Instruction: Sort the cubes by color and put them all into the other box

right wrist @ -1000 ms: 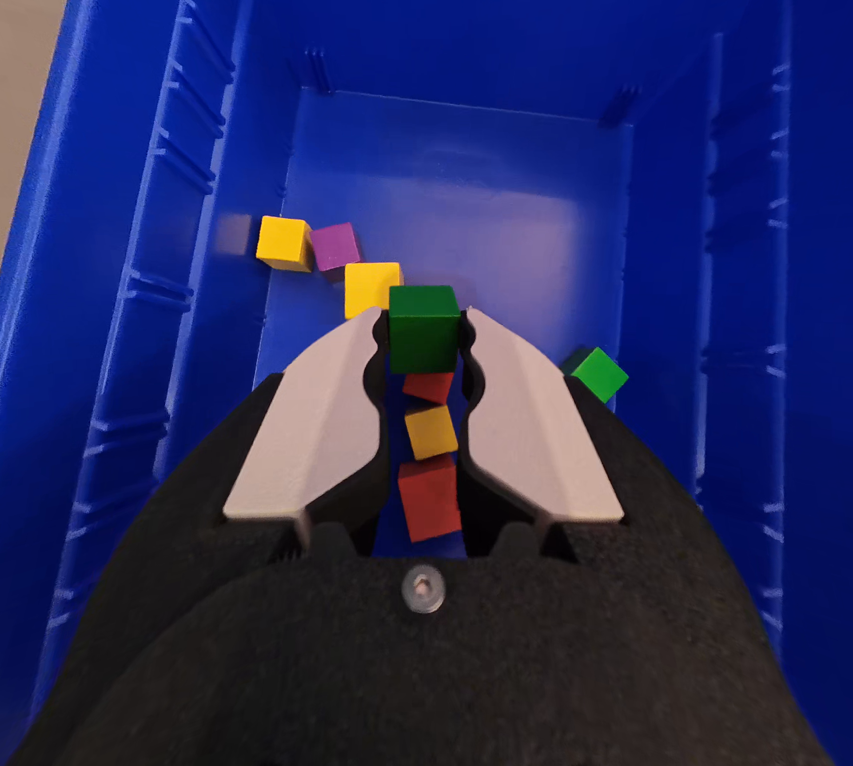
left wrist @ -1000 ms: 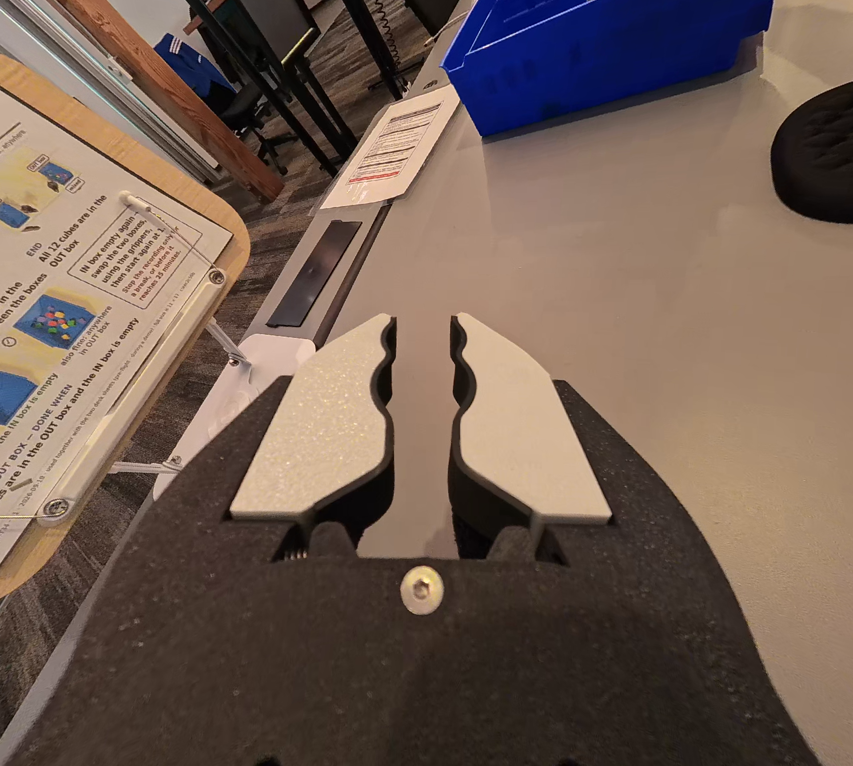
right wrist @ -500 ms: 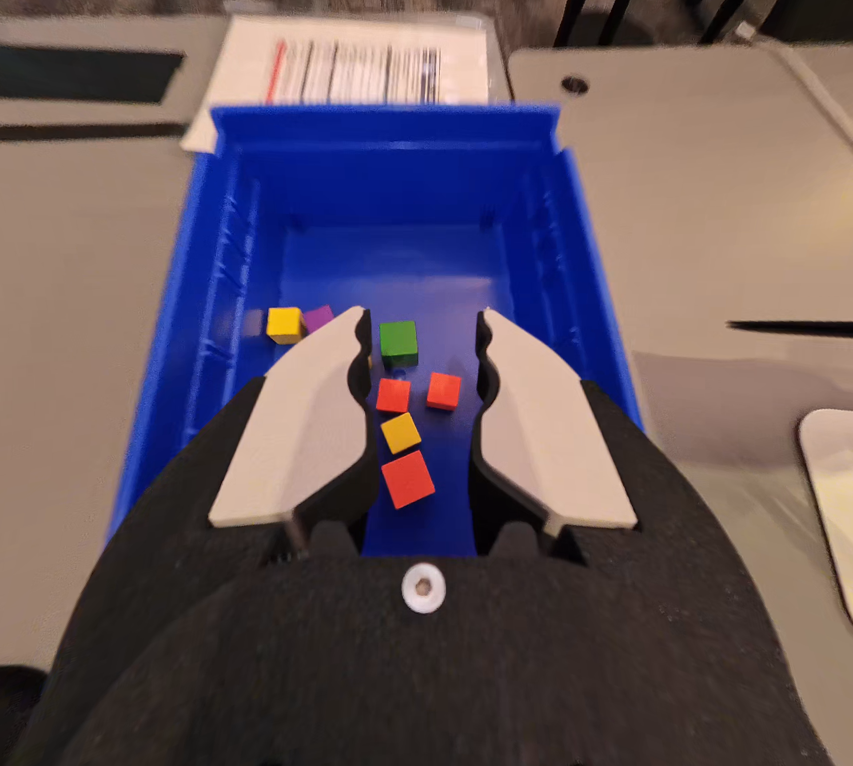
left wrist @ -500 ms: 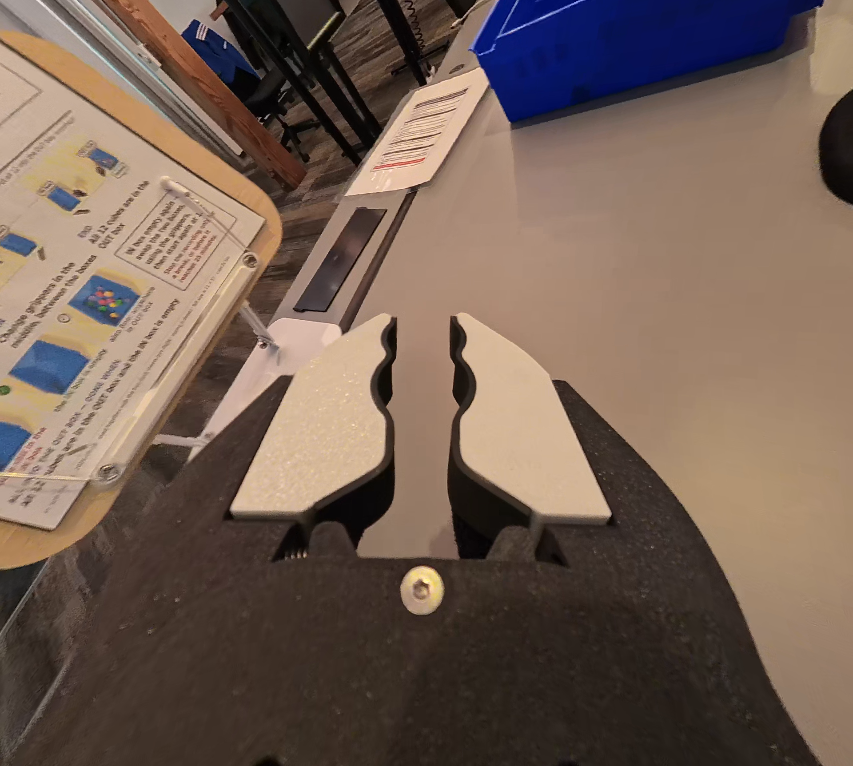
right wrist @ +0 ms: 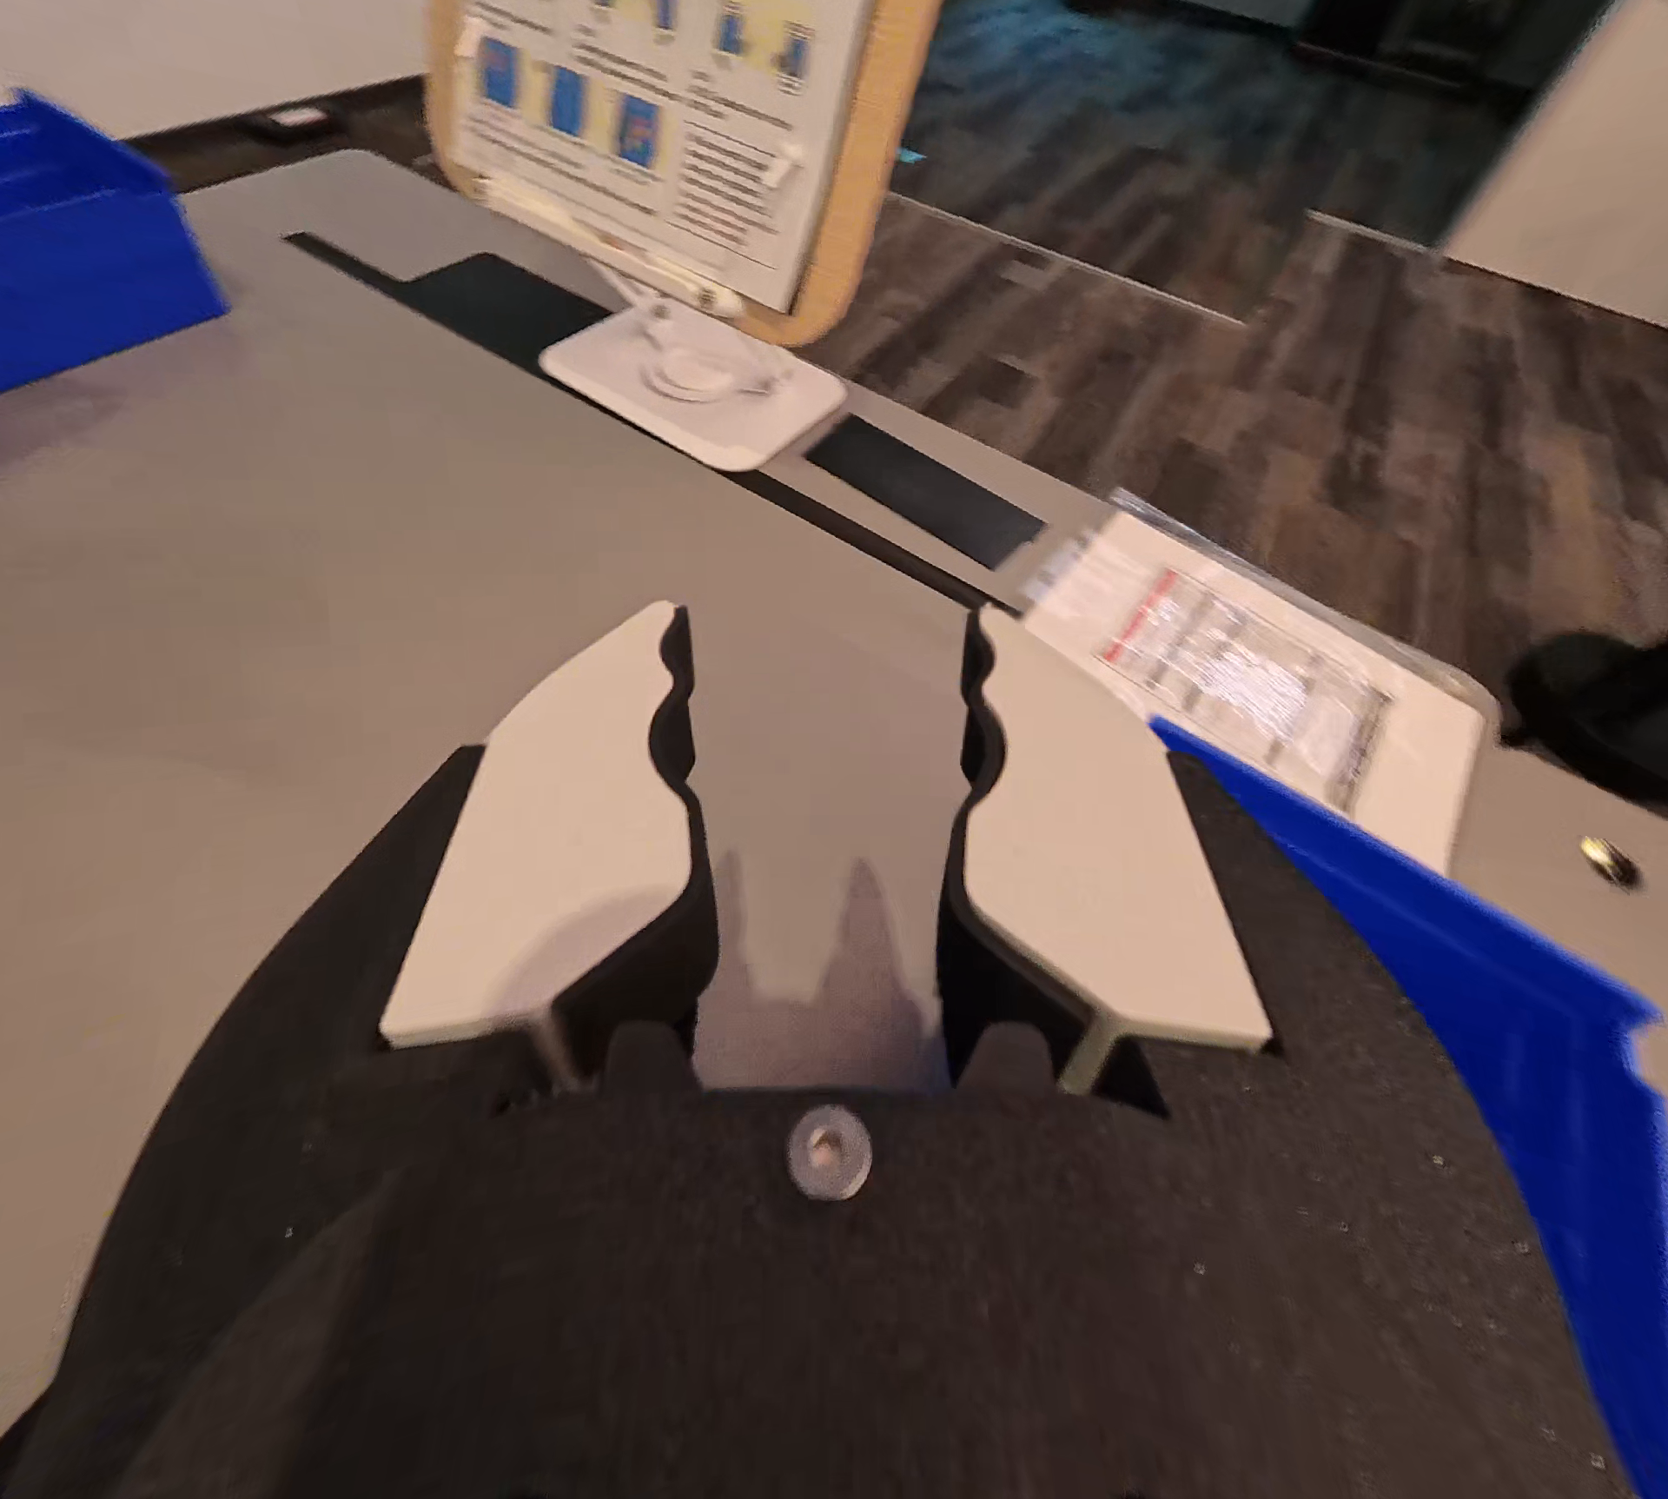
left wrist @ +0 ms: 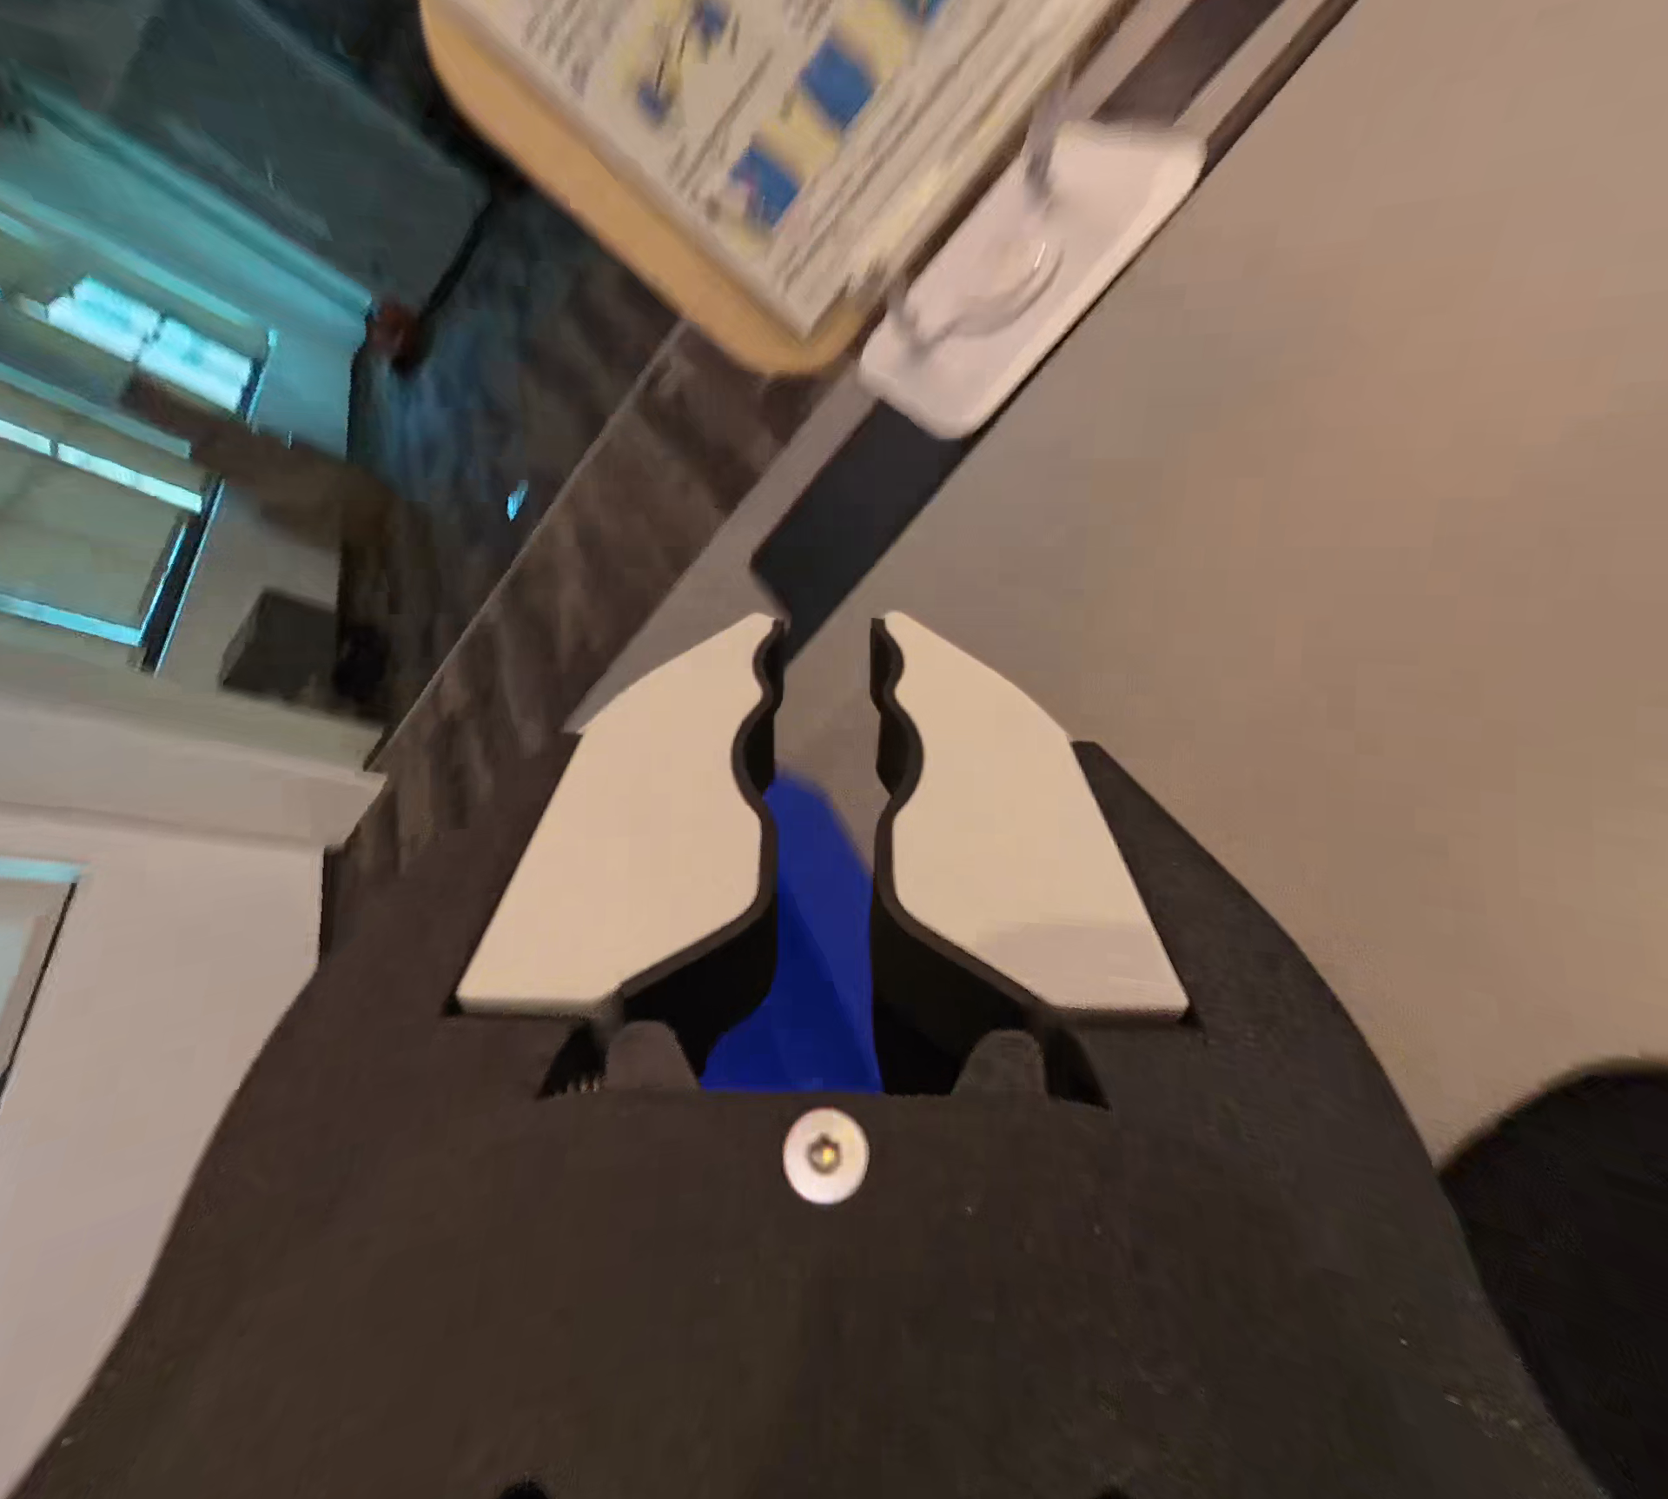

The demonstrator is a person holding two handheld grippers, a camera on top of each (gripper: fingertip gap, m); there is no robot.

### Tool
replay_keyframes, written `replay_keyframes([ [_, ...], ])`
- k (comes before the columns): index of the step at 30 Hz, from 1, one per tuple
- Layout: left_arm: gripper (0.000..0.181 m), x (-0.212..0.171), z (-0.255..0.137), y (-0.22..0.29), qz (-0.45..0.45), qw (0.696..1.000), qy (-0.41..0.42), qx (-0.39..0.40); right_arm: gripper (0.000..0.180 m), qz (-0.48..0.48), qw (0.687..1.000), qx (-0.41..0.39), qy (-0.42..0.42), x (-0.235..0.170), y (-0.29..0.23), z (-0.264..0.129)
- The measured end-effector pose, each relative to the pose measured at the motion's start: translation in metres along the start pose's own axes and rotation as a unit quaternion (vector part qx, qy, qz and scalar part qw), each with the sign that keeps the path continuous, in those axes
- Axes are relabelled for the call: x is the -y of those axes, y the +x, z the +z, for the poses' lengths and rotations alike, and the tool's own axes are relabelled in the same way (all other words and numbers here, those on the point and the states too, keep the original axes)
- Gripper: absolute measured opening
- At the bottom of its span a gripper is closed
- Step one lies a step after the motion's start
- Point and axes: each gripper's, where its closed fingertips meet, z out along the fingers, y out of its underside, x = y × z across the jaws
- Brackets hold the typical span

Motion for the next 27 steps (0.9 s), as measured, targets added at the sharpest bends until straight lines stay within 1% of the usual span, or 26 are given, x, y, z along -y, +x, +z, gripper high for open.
replay_keyframes([
  [3, 0.020, -0.088, -0.017, -0.030, -0.025, 0.993, -0.116, -0.007, 0.057, -0.041, 0.997, 0.062, 0.003, 0.015, -0.034, 0.019],
  [5, 0.024, -0.154, -0.026, -0.046, -0.074, 0.972, -0.221, -0.008, 0.056, -0.068, 0.992, 0.102, 0.011, 0.021, -0.056, 0.025],
  [6, 0.025, -0.183, -0.029, -0.048, -0.108, 0.958, -0.263, -0.020, 0.056, -0.075, 0.990, 0.119, 0.014, 0.023, -0.065, 0.027],
  [8, 0.022, -0.227, -0.034, -0.035, -0.193, 0.924, -0.321, -0.081, 0.056, -0.083, 0.986, 0.144, 0.014, 0.024, -0.079, 0.031],
  [10, 0.024, -0.257, -0.040, -0.012, -0.284, 0.871, -0.372, -0.147, 0.056, -0.083, 0.985, 0.150, 0.005, 0.021, -0.084, 0.036],
  [12, 0.031, -0.280, -0.045, 0.006, -0.354, 0.818, -0.419, -0.175, 0.056, -0.077, 0.986, 0.145, -0.013, 0.016, -0.084, 0.043],
  [13, 0.036, -0.291, -0.046, 0.011, -0.372, 0.799, -0.439, -0.174, 0.056, -0.075, 0.987, 0.141, -0.021, 0.013, -0.083, 0.047],
  [14, 0.041, -0.302, -0.049, 0.014, -0.378, 0.785, -0.461, -0.168, 0.056, -0.072, 0.987, 0.138, -0.028, 0.011, -0.082, 0.050],
  [15, 0.049, -0.311, -0.052, 0.016, -0.375, 0.775, -0.483, -0.160, 0.056, -0.070, 0.987, 0.137, -0.035, 0.008, -0.082, 0.052],
  [16, 0.053, -0.318, -0.053, 0.018, -0.368, 0.770, -0.498, -0.153, 0.056, -0.069, 0.988, 0.135, -0.043, 0.005, -0.081, 0.054],
  [20, 0.057, -0.324, -0.042, 0.017, -0.370, 0.770, -0.503, -0.132, 0.056, -0.065, 0.989, 0.118, -0.059, -0.002, -0.073, 0.056],
  [23, 0.055, -0.324, -0.030, 0.020, -0.377, 0.758, -0.515, -0.136, 0.056, -0.060, 0.989, 0.120, -0.056, -0.005, -0.070, 0.053],
  [25, 0.053, -0.332, -0.031, 0.022, -0.350, 0.749, -0.547, -0.132, 0.056, -0.054, 0.990, 0.118, -0.053, -0.006, -0.066, 0.050],
  [27, 0.047, -0.334, -0.032, 0.025, -0.345, 0.736, -0.566, -0.136, 0.055, -0.050, 0.991, 0.118, -0.047, -0.007, -0.063, 0.046],
])
